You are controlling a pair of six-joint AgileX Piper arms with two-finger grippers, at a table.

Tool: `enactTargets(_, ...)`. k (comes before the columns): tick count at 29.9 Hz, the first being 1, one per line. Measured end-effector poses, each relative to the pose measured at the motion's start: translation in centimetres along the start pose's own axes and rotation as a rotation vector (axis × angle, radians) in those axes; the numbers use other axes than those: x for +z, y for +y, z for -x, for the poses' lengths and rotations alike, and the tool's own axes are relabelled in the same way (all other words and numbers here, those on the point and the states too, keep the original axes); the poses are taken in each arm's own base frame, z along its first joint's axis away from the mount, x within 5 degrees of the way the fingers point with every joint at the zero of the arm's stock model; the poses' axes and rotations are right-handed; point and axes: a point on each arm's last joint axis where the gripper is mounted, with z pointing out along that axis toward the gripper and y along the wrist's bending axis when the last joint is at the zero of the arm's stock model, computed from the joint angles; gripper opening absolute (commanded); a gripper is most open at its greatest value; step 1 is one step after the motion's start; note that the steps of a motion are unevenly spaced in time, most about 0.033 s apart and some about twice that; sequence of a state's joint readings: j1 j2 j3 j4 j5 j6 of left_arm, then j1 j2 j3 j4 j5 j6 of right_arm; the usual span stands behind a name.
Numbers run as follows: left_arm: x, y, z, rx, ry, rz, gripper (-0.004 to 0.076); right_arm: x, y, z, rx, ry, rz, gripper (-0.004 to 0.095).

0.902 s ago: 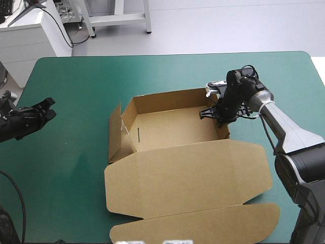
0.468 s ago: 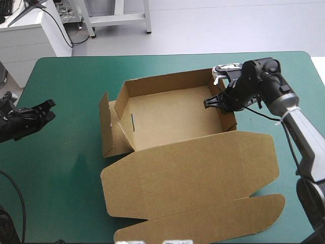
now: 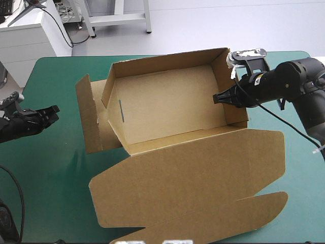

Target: Fold the box

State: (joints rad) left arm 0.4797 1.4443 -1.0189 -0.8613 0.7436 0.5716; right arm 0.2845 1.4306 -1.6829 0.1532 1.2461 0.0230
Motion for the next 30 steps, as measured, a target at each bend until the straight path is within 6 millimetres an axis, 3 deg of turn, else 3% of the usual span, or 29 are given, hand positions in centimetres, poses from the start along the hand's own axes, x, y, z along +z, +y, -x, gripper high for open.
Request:
enactTargets(3, 0.1, 0.0, 0.0, 0.055, 0.006, -0.003, 0.0587, 0.0, 0.0, 0.0, 0.000, -0.001, 0.000, 0.0000)
enactTargets(5, 0.1, 0.0, -0.1, 0.058, 0.007, -0.003, 0.0649, 0.1, 0.0, 0.0, 0.000, 0.002, 0.000, 0.0000)
enactTargets(18, 0.0, -1.2, -0.8, -0.013, 0.093, -0.136, 0.0654, 1.6, -0.1, 1.0, -0.042, -0.042, 0.011, 0.0000)
enactTargets(25, 0.2, -4.8, -1.1, 0.053, 0.090, -0.394, 0.0654, 3.1, 0.4, 2.2, -0.053, -0.116, 0.086, 0.0000)
enactTargets(30, 0.6, -6.8, -1.9, 0.142, 0.124, -0.464, 0.0654, 4.2, 0.4, 2.5, -0.054, -0.110, 0.094, 0.0000)
